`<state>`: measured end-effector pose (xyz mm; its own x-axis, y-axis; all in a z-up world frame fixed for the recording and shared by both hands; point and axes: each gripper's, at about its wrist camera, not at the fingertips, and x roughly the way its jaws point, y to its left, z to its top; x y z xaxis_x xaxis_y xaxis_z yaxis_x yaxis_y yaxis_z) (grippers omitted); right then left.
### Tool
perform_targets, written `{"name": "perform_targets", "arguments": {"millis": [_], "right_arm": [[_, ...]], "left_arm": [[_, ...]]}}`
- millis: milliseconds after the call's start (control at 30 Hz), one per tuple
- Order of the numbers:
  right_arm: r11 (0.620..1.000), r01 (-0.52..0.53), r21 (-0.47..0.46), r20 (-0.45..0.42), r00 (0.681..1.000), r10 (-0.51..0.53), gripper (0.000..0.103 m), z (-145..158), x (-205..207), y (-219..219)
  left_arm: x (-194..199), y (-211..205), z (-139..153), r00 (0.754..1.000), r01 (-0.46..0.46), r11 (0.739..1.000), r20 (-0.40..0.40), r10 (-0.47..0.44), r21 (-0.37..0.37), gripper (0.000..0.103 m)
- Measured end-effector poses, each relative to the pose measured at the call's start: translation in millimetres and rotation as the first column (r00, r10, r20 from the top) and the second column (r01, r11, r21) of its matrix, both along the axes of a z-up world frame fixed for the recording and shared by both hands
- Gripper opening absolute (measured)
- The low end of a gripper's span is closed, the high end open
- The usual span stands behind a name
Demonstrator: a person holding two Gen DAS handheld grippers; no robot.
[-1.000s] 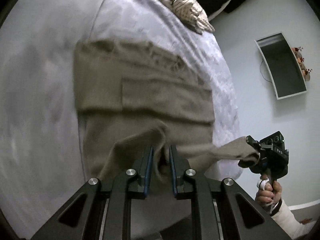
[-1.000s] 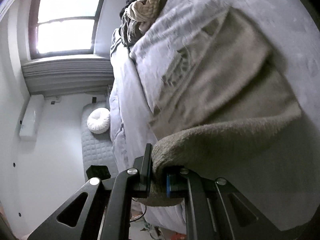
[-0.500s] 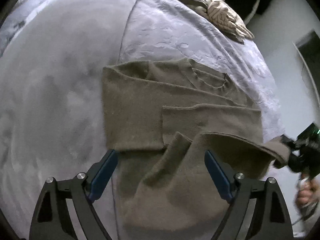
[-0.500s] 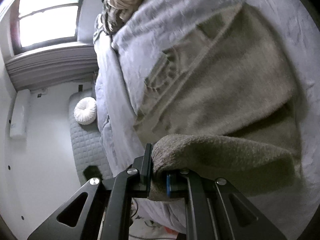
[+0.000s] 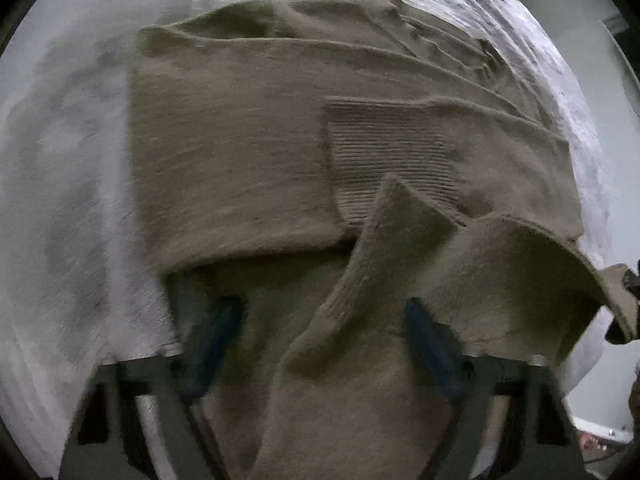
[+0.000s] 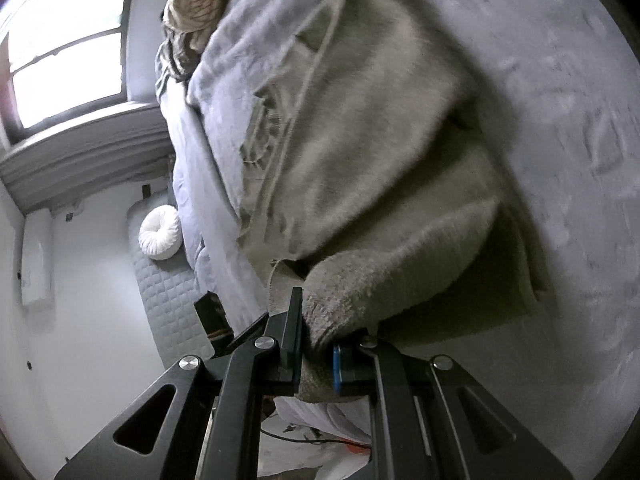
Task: Fold small clothes
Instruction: 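Lift the hem with both tools and fold it up toward the collar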
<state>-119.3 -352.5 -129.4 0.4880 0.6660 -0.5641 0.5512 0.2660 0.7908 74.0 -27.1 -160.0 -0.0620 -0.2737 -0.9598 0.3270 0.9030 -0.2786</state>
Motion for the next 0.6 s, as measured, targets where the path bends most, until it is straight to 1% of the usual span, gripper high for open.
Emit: {"name": "perform_targets", "arguments": {"millis": [33,67,100,133,167,233,300,400,500,600], "right_arm": [[1.000,-0.008,-0.006,0.006,1.000,0.008,0.012,3,0,1],[1.000,-0.020,-0.014,0.017,1.000,0.020,0.012,8,0,2],[0.999,-0.029,-0.018,0.025,0.999,0.029,0.012,11,2,3],[0.999,-0.042,-0.021,0.037,0.998,0.043,0.012,16,5,4],[0.999,-0.048,-0.023,0.043,0.998,0.049,0.012,19,6,4],[0.998,-0.059,-0.025,0.073,0.995,0.061,0.012,30,14,4],[0.998,-0.059,-0.031,0.101,0.993,0.062,0.012,39,23,1],[0.999,-0.046,-0.027,0.133,0.990,0.049,0.012,49,48,-7],[0.999,-0.046,-0.027,0.121,0.991,0.049,0.012,48,84,-19],[0.998,-0.051,-0.020,0.072,0.996,0.052,0.012,31,127,-32]], "left_arm": [[1,-3,-1,1.000,0.019,1.000,0.003,-0.019,0.018,0.032],[2,-5,2,0.999,0.033,0.999,0.025,-0.034,0.034,0.024],[2,-2,7,0.999,0.033,0.999,0.036,-0.033,0.008,0.006],[2,3,14,0.999,0.023,0.999,0.031,-0.021,-0.050,0.006],[0,12,26,0.999,-0.004,0.996,0.046,0.008,-0.084,0.006],[-3,23,45,0.996,-0.024,0.994,0.083,0.033,-0.106,0.006],[-2,35,69,0.990,-0.064,0.986,0.115,0.081,-0.151,0.006],[3,54,100,0.974,-0.113,0.974,0.170,0.147,-0.195,0.006],[23,64,116,0.953,-0.172,0.956,0.206,0.223,-0.238,0.006],[49,56,118,0.932,-0.214,0.945,0.238,0.273,-0.246,0.006]]}}
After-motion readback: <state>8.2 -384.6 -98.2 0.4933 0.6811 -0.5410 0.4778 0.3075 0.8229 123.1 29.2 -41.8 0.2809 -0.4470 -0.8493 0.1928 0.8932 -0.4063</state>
